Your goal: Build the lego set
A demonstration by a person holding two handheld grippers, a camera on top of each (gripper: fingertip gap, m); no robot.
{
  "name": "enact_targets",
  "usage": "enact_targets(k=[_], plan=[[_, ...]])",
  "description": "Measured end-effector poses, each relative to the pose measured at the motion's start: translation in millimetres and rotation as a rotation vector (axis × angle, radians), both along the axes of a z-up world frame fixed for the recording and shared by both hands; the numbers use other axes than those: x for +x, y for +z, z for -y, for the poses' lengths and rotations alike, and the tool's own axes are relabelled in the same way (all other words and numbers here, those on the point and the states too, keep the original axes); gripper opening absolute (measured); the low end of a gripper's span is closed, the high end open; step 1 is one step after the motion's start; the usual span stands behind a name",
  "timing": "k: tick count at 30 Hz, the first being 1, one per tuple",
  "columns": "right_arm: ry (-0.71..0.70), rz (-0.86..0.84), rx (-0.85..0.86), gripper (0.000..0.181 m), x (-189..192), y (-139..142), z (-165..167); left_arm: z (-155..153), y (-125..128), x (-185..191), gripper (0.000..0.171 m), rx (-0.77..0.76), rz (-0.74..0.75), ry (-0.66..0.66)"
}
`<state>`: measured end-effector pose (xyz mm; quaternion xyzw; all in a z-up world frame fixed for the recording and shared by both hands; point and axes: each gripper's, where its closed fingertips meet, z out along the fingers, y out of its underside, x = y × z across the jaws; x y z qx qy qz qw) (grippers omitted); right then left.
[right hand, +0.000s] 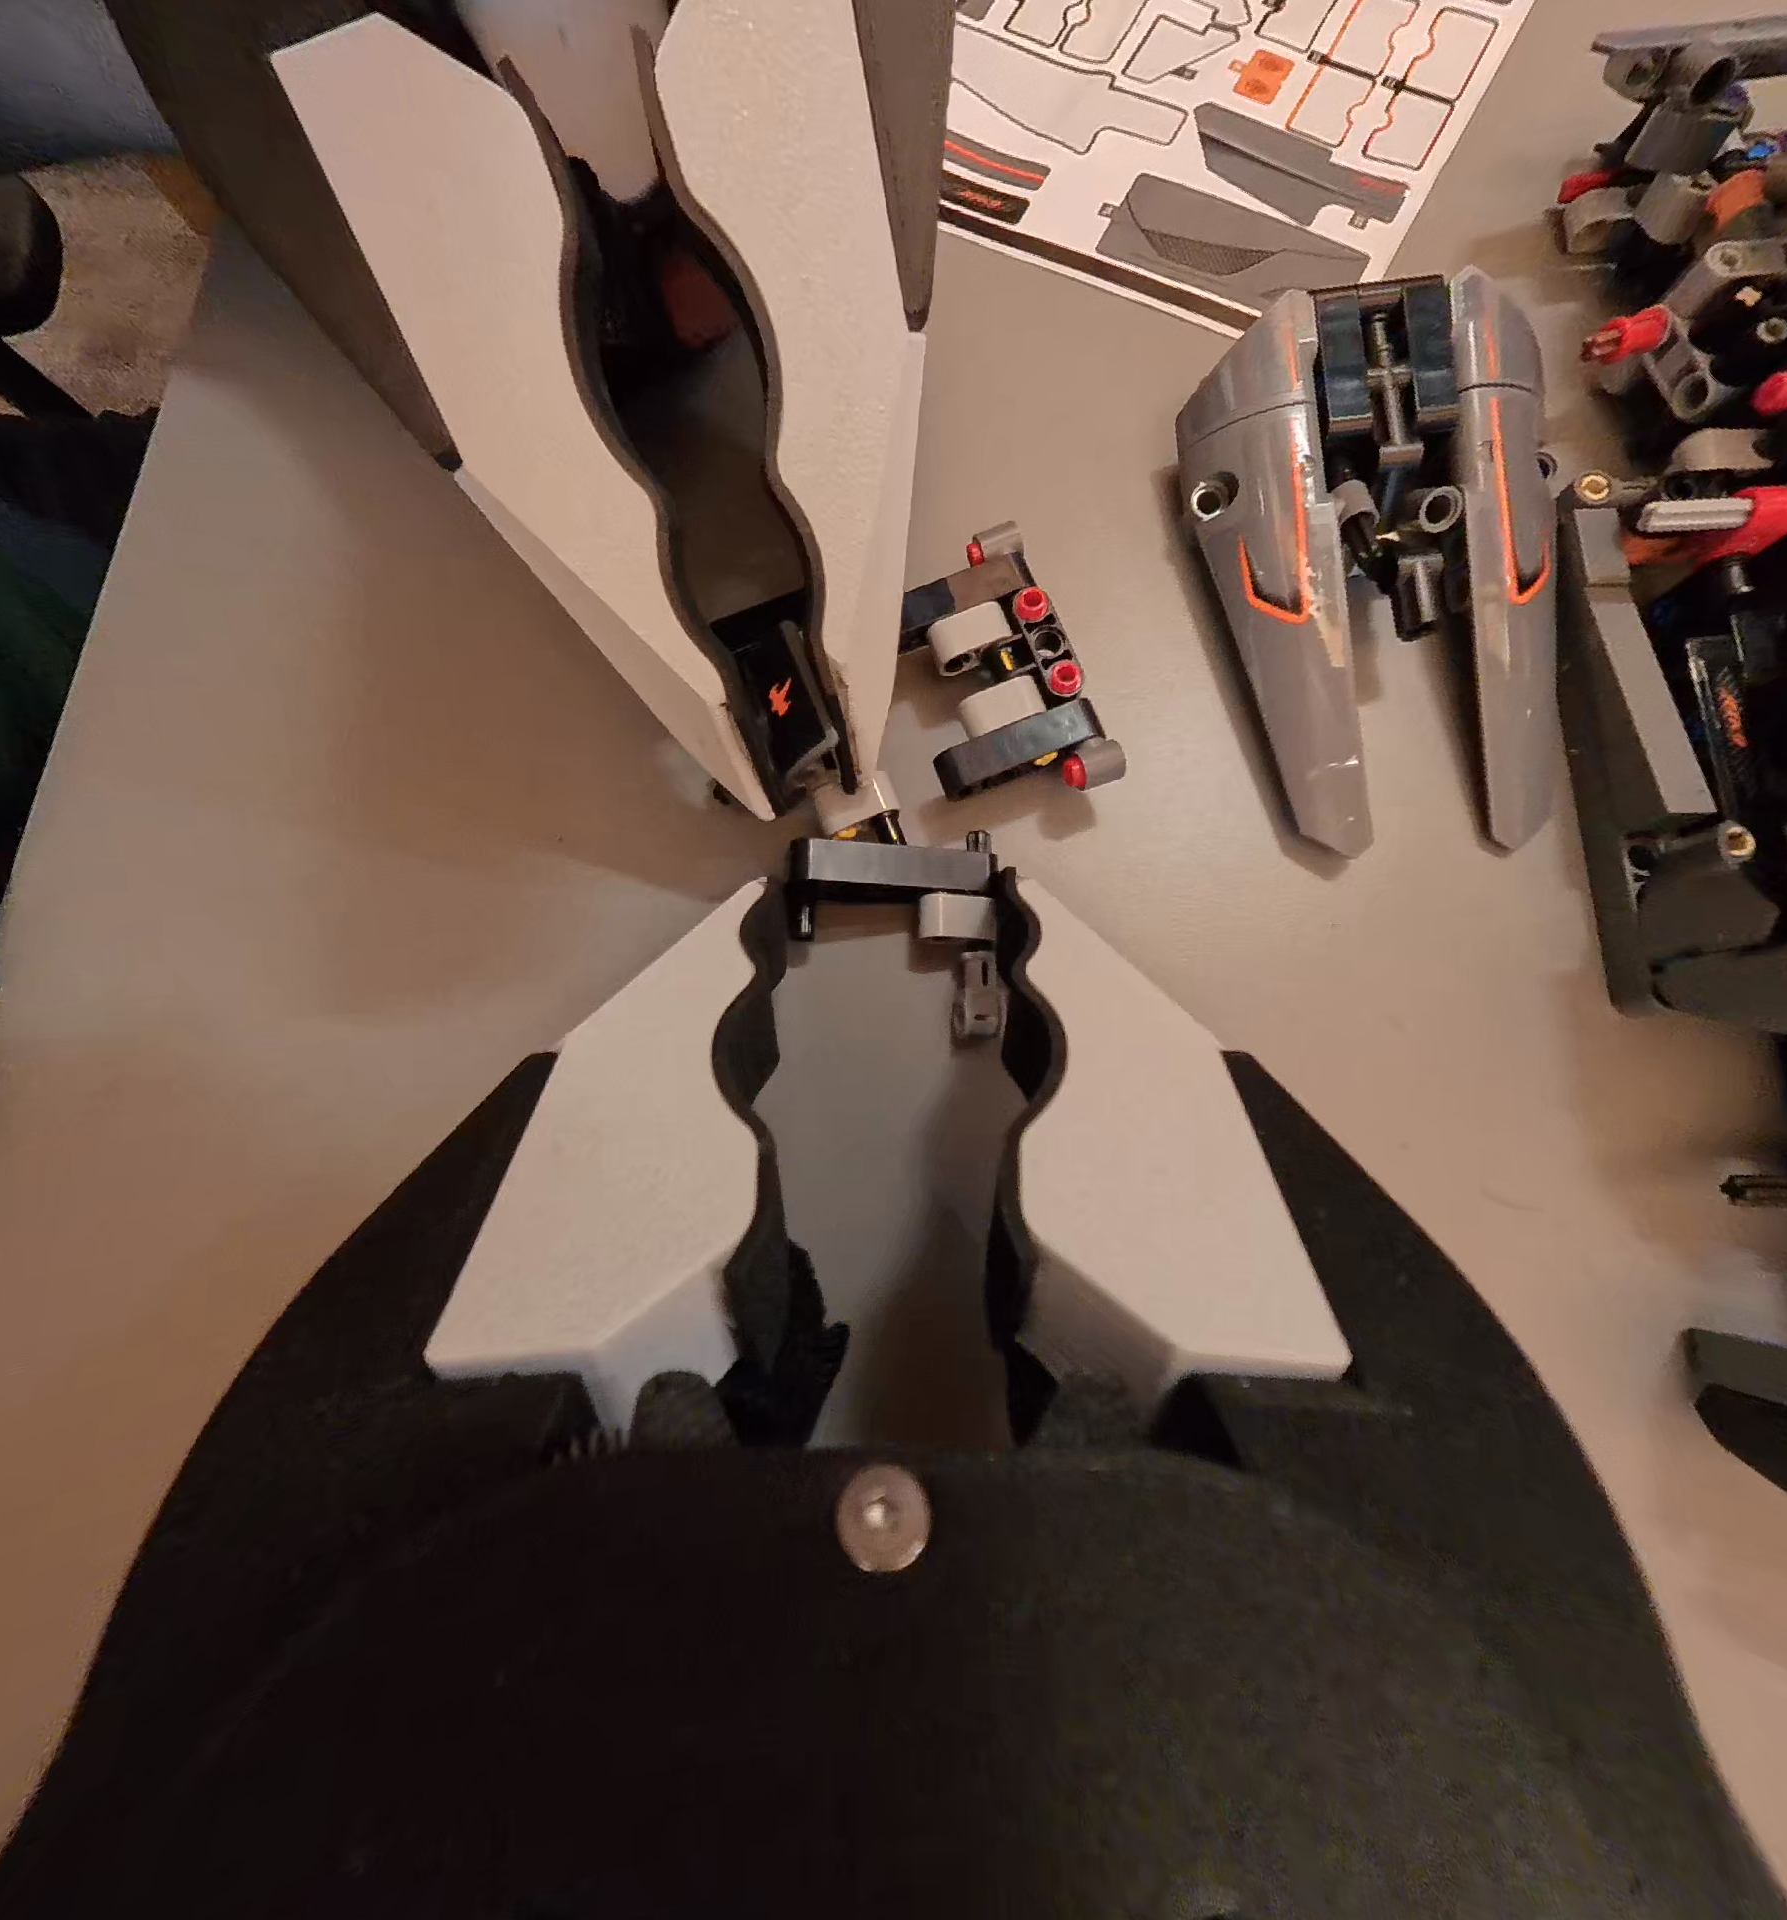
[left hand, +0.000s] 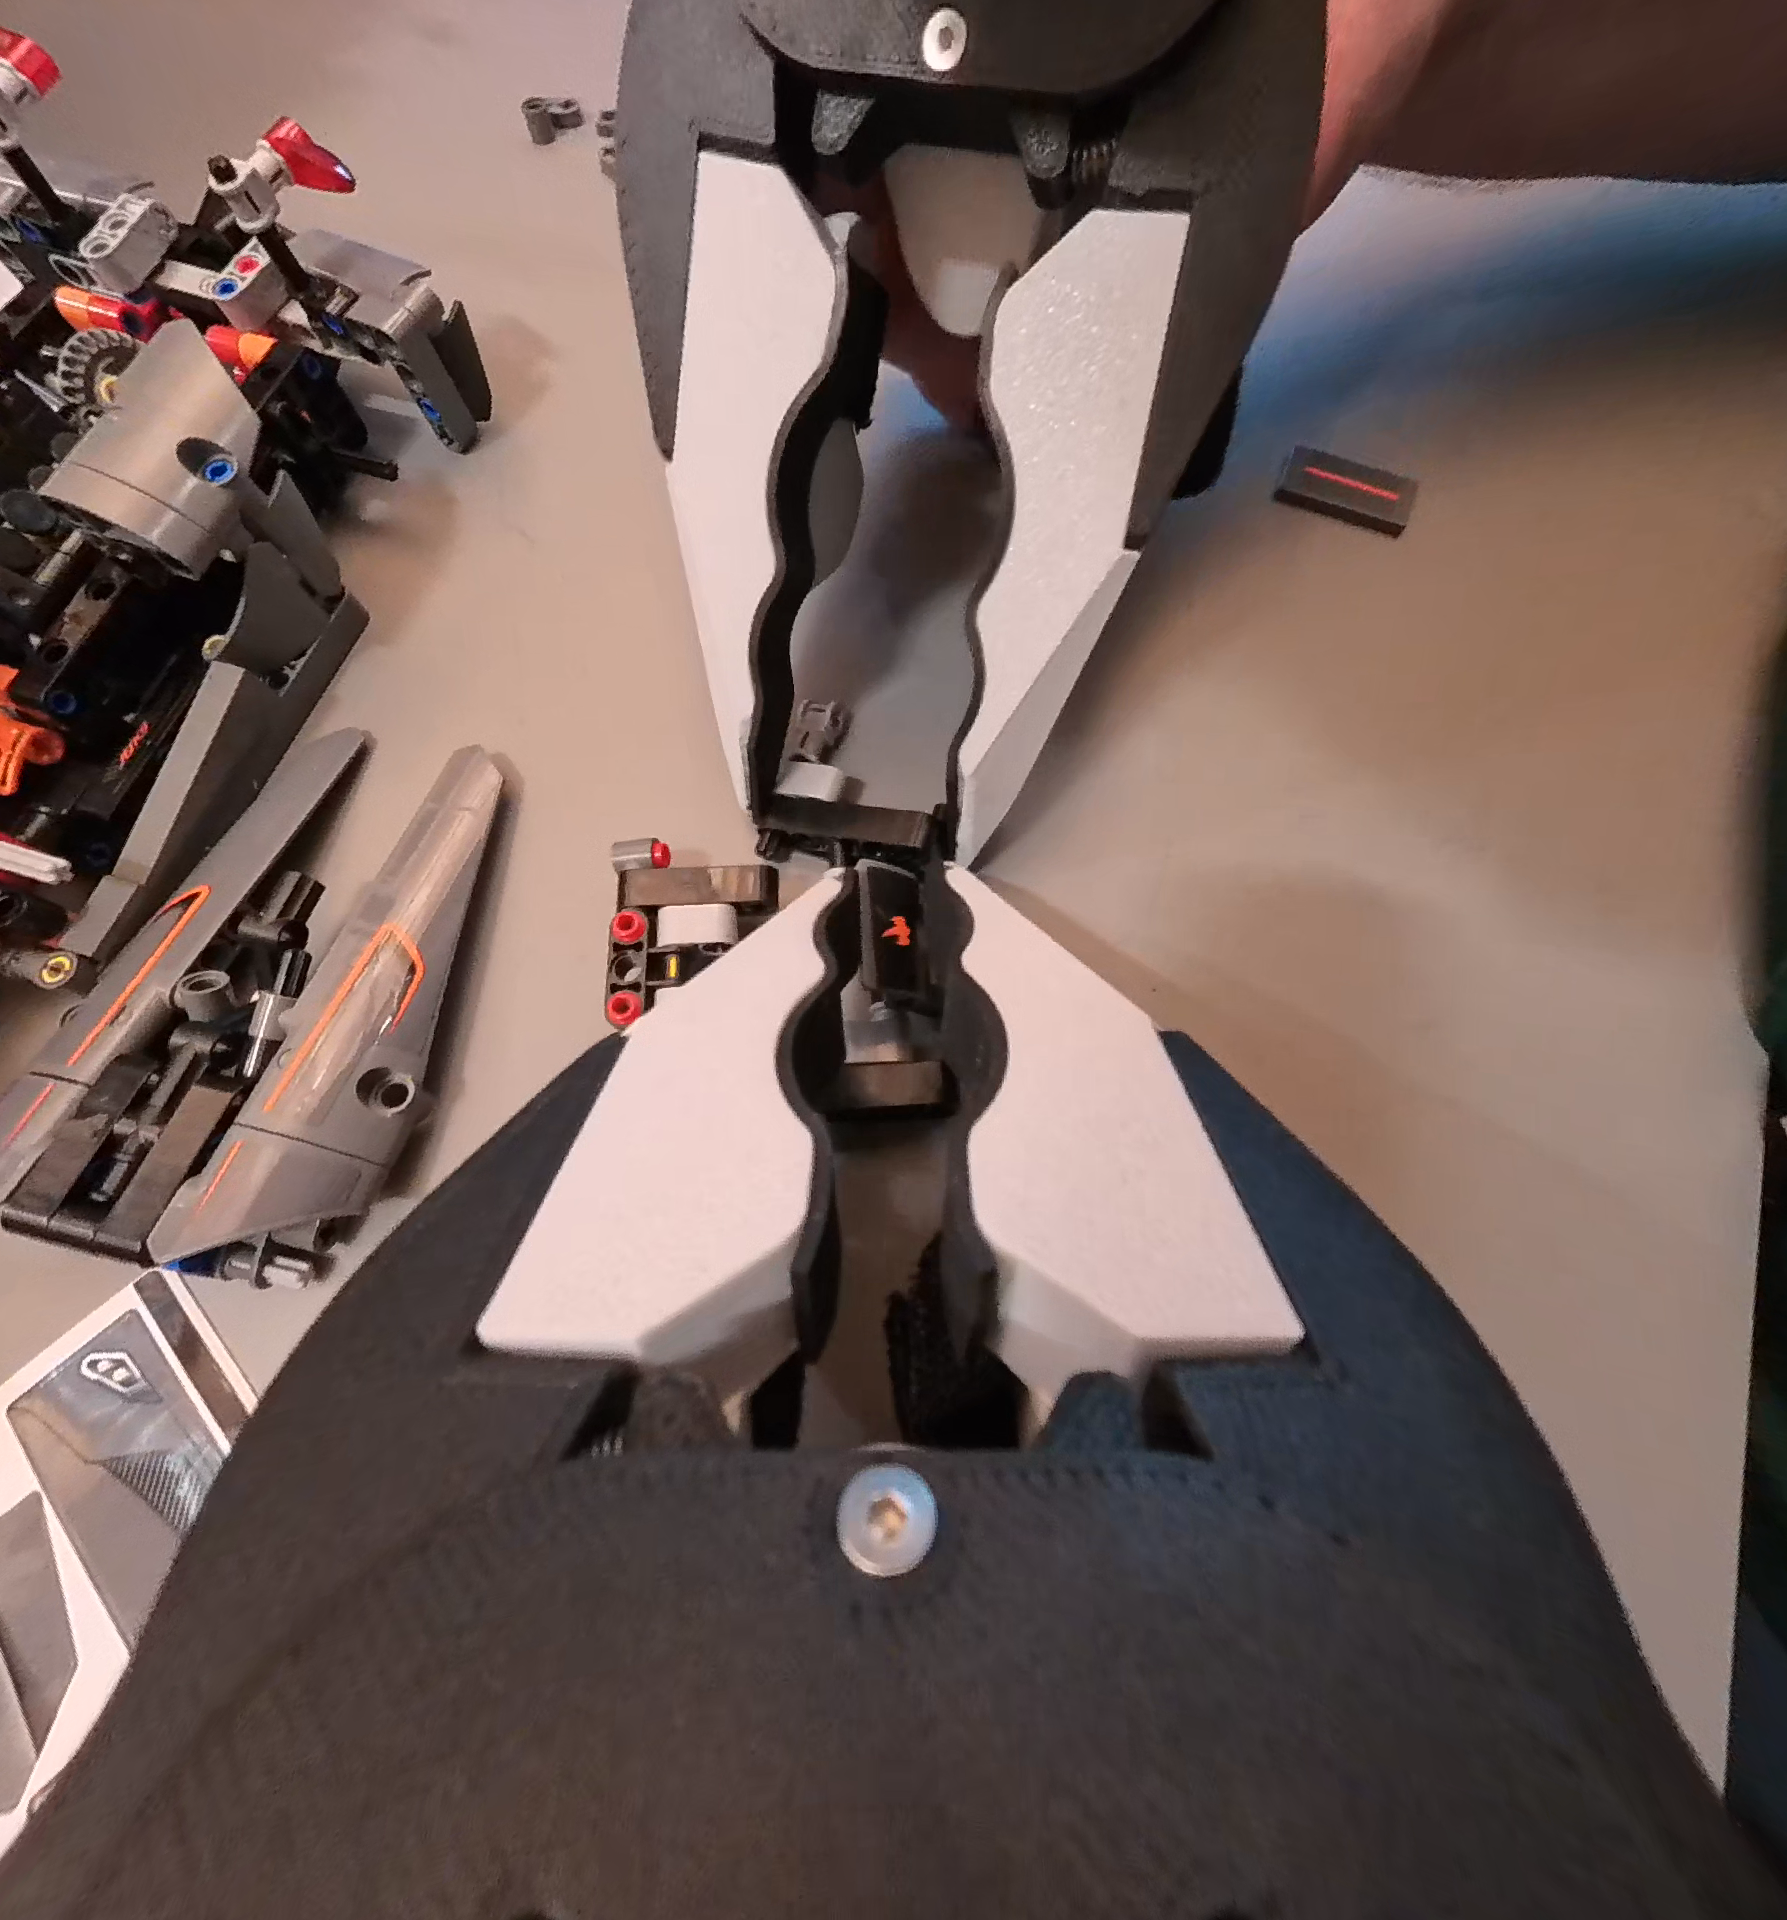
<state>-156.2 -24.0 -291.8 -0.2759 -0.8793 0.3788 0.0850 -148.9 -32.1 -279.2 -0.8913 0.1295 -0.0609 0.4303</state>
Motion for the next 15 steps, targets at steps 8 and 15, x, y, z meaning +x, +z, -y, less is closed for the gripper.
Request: enact_targets(k=[8, 15], plan=[[0.047, -0.085, 0.04, 0.038, -1.6, 0.2, 0.4, -0.1, -0.1, -0.1, 0.01, -0.001, 0.004, -0.002], [0.121, -0.116, 0.076, 0.037, -1.6, 0.5, 0.9, 0.4, 0.1, 0.1, 0.009, -0.003, 0.011, -0.009]])
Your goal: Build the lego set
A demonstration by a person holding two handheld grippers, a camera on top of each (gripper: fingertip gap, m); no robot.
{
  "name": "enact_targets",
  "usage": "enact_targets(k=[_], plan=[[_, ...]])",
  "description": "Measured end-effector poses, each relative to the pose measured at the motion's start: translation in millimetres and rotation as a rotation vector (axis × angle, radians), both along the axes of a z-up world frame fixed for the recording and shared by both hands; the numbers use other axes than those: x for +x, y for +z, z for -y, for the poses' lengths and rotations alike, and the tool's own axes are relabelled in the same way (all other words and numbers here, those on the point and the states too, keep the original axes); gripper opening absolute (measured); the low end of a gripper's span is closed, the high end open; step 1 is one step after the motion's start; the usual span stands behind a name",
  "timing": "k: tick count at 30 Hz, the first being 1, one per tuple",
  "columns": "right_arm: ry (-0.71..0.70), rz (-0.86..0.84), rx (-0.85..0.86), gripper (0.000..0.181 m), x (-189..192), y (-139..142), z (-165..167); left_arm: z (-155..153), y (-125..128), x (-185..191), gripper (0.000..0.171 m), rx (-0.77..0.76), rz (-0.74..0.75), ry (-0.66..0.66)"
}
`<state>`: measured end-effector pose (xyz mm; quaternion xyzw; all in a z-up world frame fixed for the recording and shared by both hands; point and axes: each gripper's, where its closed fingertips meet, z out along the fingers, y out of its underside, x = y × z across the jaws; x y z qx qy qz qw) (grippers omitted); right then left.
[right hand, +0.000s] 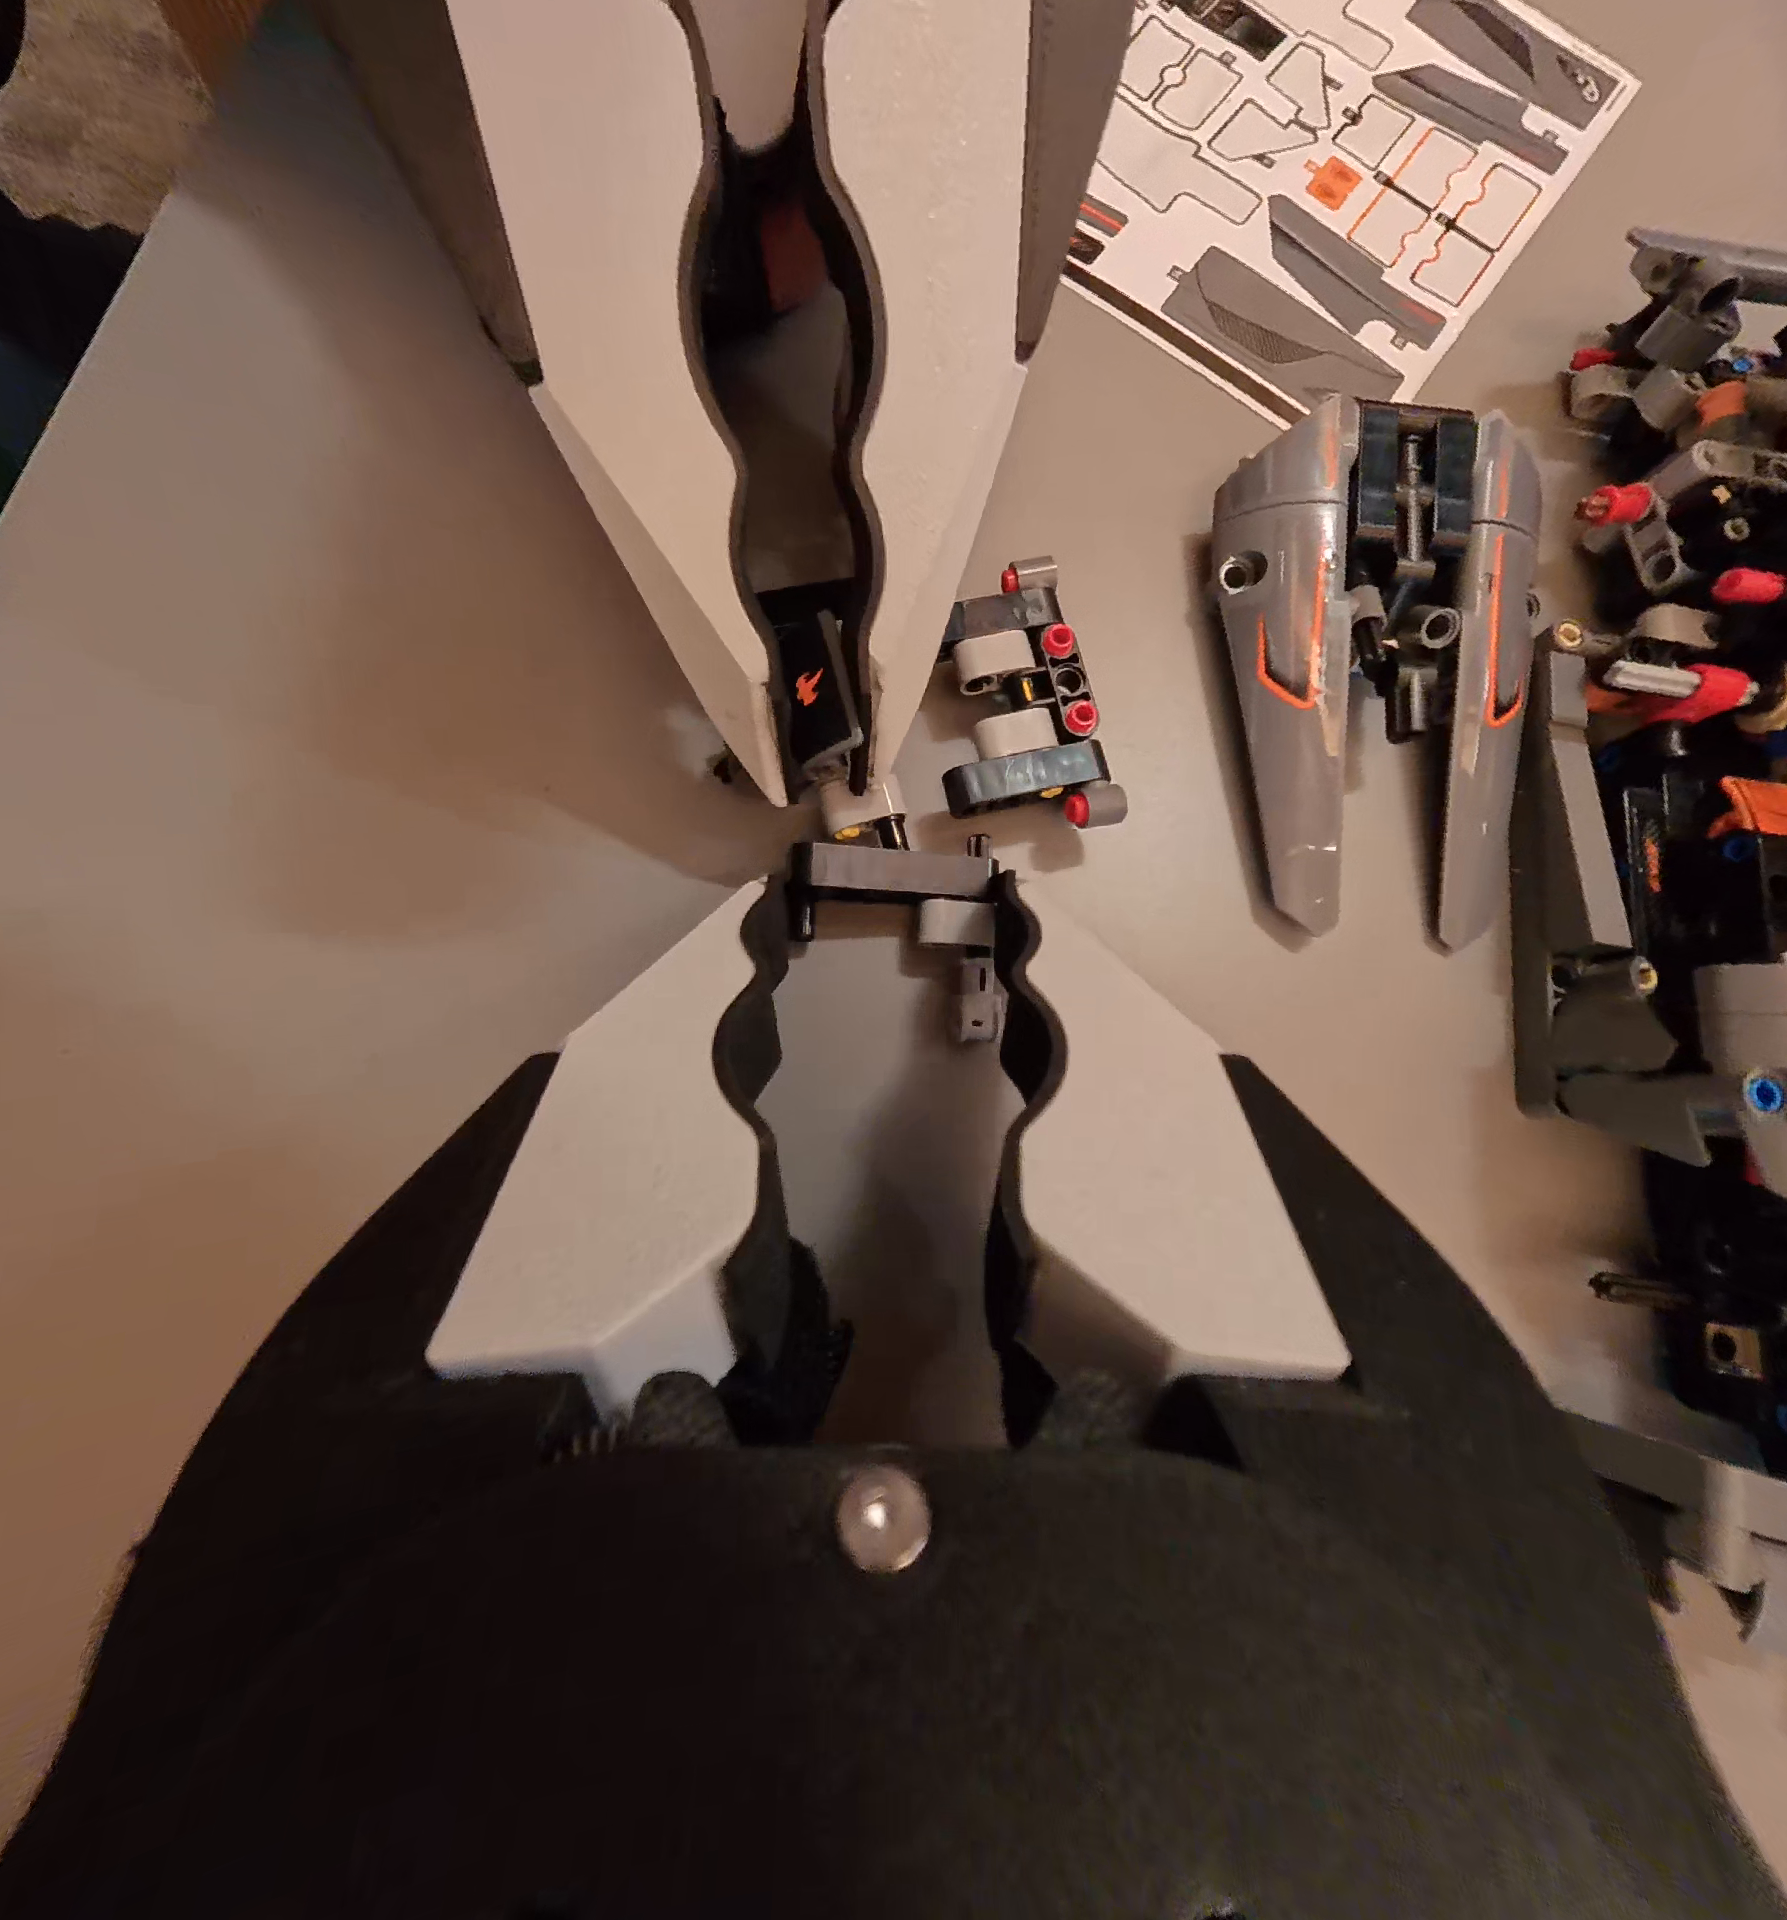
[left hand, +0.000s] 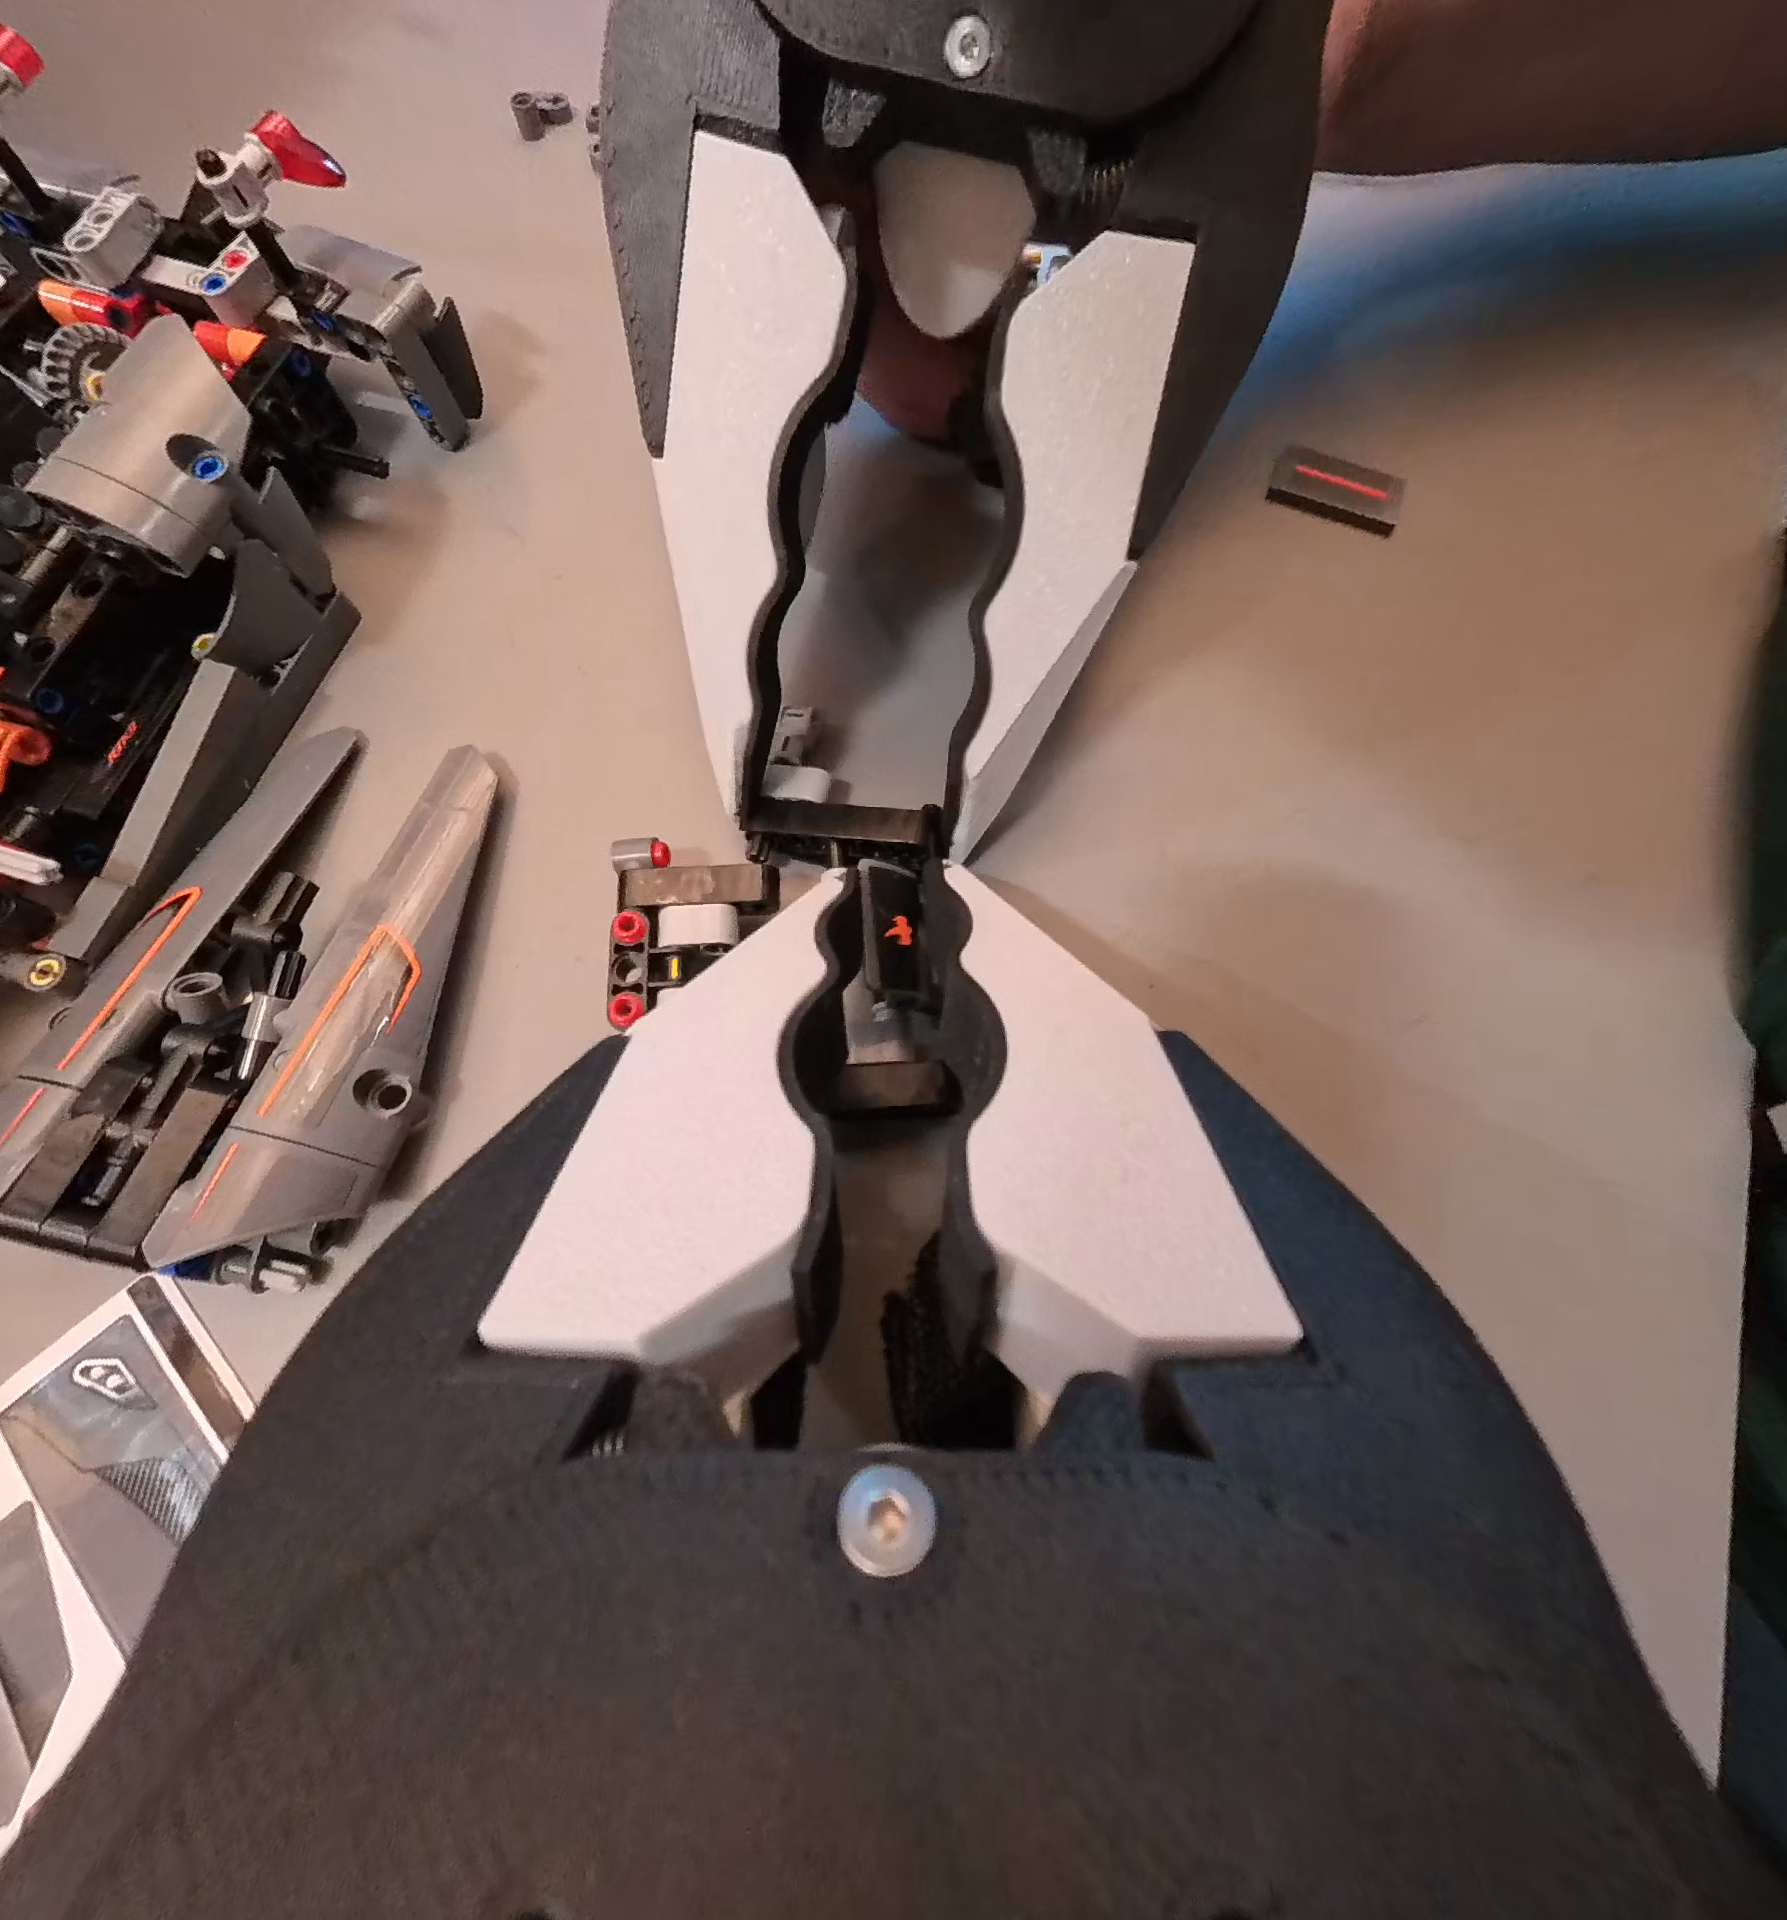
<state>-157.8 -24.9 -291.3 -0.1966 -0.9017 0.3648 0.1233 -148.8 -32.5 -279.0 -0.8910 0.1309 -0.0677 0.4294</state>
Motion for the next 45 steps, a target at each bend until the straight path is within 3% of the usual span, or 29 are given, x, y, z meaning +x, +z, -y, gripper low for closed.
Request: enact_targets(k=[19, 32, 40, 45], plan=[[0.081, -0.066, 0.22, 0.036, -0.7, 1.7, 1.6, 0.6, 0.7, 0.9, 0.007, -0.003, 0.019, -0.019], [0.171, -0.081, 0.276, 0.037, -0.4, 2.0, 3.3, 1.9, 0.7, 1.4, 0.007, -0.001, 0.018, -0.036], [0.113, -0.036, 0.243, 0.036, -1.3, 1.2, 0.6, 0.8, 0.1, 1.1, 0.007, -0.009, 0.033, -0.037], [0.155, -0.077, 0.275, 0.037, -1.1, 1.9, -0.8, -0.3, 0.4, 1.8, 0.007, -0.007, 0.032, -0.049]])
